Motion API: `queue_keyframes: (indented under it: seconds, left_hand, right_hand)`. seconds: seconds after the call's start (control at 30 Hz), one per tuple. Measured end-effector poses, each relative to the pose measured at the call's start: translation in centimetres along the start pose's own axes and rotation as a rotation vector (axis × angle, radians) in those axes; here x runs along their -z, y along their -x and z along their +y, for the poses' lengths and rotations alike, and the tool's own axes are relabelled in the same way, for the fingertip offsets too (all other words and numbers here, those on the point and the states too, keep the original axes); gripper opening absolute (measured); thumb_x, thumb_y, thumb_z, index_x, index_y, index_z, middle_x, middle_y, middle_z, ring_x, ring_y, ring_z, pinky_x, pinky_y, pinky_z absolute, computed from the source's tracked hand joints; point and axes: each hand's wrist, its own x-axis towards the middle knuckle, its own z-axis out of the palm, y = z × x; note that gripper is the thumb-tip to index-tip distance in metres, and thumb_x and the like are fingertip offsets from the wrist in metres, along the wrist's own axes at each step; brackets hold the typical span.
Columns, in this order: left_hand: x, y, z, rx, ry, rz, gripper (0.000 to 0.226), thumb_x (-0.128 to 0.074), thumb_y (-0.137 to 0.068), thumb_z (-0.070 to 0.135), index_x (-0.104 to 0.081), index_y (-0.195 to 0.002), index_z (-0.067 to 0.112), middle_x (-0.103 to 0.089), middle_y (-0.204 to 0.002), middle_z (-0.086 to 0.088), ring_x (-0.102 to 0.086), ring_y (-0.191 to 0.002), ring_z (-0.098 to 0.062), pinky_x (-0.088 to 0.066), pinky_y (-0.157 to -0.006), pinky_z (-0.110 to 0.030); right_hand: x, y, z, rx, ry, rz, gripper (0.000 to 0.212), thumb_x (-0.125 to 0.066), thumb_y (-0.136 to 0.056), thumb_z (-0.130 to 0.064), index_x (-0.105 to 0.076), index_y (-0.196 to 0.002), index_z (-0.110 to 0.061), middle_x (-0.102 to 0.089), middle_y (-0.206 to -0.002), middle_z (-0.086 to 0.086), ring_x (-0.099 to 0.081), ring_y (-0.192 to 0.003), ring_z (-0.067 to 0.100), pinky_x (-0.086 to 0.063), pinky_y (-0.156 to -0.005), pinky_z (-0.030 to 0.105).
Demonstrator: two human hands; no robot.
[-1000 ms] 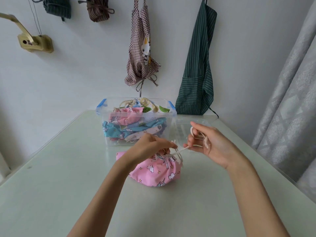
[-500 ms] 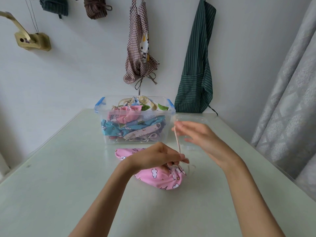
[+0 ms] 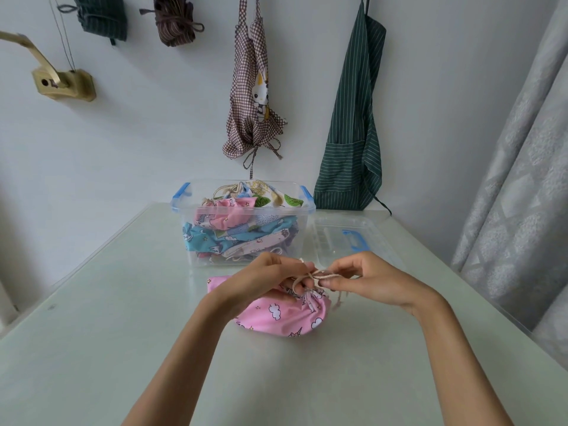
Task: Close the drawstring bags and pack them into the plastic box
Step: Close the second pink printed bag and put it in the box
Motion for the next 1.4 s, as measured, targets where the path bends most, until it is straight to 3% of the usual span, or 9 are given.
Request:
queue_keyframes:
  seconds: [0.13,0.27,0.5,0.7,0.77,0.87,1.1,1.23,1.4]
  left_hand:
    - [0.5,-0.2,-0.4,0.012,0.118,0.073,0.026,-0.058,-0.092,0.025,-0.073,-0.086,0.005,-0.062,-0.068,-0.002,-0.057,-0.061,-0.008,-0.048,-0.058,-0.014]
    - [1.0,-0.1,-0.5,-0.019,0.344,-0.030,0.027,-0.059,-0.089,0.017,-0.065,-0.099,-0.007,-0.064,-0.074,-0.003,-0.062,-0.066,-0.006,-0.051,-0.064,-0.011]
    - [1.1,-0.2,-0.2,0.093,0.547,0.155,0.021,-0.071,-0.075,0.005,-0.071,-0.096,0.003,-0.071,-0.071,-0.005,-0.066,-0.055,-0.006,-0.051,-0.050,-0.011]
    - [1.7,-0.1,-0.3,0.081,0.518,0.195,0.024,-0.075,-0.053,0.005,-0.071,-0.076,0.007,-0.069,-0.065,-0.002,-0.062,-0.051,-0.005,-0.051,-0.051,-0.011]
    - [1.6,-0.2,-0.3,0.049,0.457,0.176,0.009,-0.070,-0.062,0.001,-0.071,-0.064,0.009,-0.070,-0.066,-0.002,-0.064,-0.055,-0.006,-0.052,-0.054,-0.012]
    - [1.1,-0.3,-0.3,-0.023,0.359,0.168,0.024,-0.055,-0.080,-0.011,-0.068,-0.065,0.003,-0.070,-0.065,-0.003,-0.065,-0.057,-0.007,-0.054,-0.058,-0.014]
    - [1.3,0.0,0.0,-0.183,0.234,0.266,0.029,-0.067,-0.074,-0.010,-0.074,-0.060,0.015,-0.072,-0.070,-0.005,-0.067,-0.067,-0.012,-0.057,-0.071,-0.019]
    - [1.6,0.3,0.0,-0.263,0.072,0.404,0.020,-0.072,-0.071,-0.007,-0.072,-0.066,0.012,-0.073,-0.068,-0.002,-0.069,-0.066,-0.010,-0.053,-0.067,-0.015]
    - [1.8,0.1,-0.8,-0.394,-0.129,0.530,0.014,-0.076,-0.071,-0.002,-0.075,-0.076,0.010,-0.075,-0.075,-0.003,-0.072,-0.073,-0.018,-0.057,-0.072,-0.022]
  right_hand:
    - [0.7,0.8,-0.4,0.057,-0.081,0.071,0.016,-0.067,-0.084,-0.031,-0.075,-0.084,-0.016,-0.058,-0.059,-0.006,-0.051,-0.058,0.003,-0.042,-0.061,0.009]
    - [1.3,1.3,-1.1,0.146,-0.122,0.159,0.015,-0.065,-0.086,-0.025,-0.077,-0.086,-0.015,-0.059,-0.057,-0.006,-0.053,-0.058,0.003,-0.044,-0.062,0.010]
    - [-0.1,1.8,-3.5,0.190,0.001,-0.080,0.009,-0.069,-0.083,-0.024,-0.077,-0.080,-0.020,-0.070,-0.068,-0.005,-0.060,-0.066,-0.001,-0.045,-0.067,0.009]
    - [-0.2,1.5,-3.6,0.171,0.109,-0.014,0.035,-0.057,-0.080,-0.054,-0.077,-0.085,-0.025,-0.072,-0.078,-0.002,-0.058,-0.070,0.000,-0.042,-0.066,0.011]
    - [-0.3,0.8,-2.9,0.179,0.081,0.113,0.032,-0.053,-0.088,-0.046,-0.073,-0.097,-0.023,-0.072,-0.087,-0.008,-0.061,-0.079,0.003,-0.043,-0.069,0.008]
    - [-1.3,-0.6,-2.2,0.197,0.117,0.141,0.020,-0.054,-0.094,-0.025,-0.065,-0.111,-0.027,-0.066,-0.101,-0.013,-0.059,-0.093,0.006,-0.042,-0.075,0.008]
    - [-2.5,-1.7,-1.4,0.160,-0.106,0.155,0.012,-0.061,-0.088,-0.022,-0.073,-0.087,-0.024,-0.073,-0.088,-0.004,-0.066,-0.090,0.013,-0.048,-0.085,0.026]
    - [-3.3,-1.8,-1.7,0.202,-0.164,0.193,0.014,-0.065,-0.084,-0.013,-0.069,-0.071,-0.017,-0.067,-0.071,-0.004,-0.059,-0.070,0.006,-0.044,-0.070,0.023]
    - [-3.8,-2.0,-1.7,0.253,-0.124,0.213,0.012,-0.069,-0.082,-0.017,-0.071,-0.073,-0.010,-0.069,-0.069,0.001,-0.059,-0.065,0.006,-0.046,-0.066,0.022]
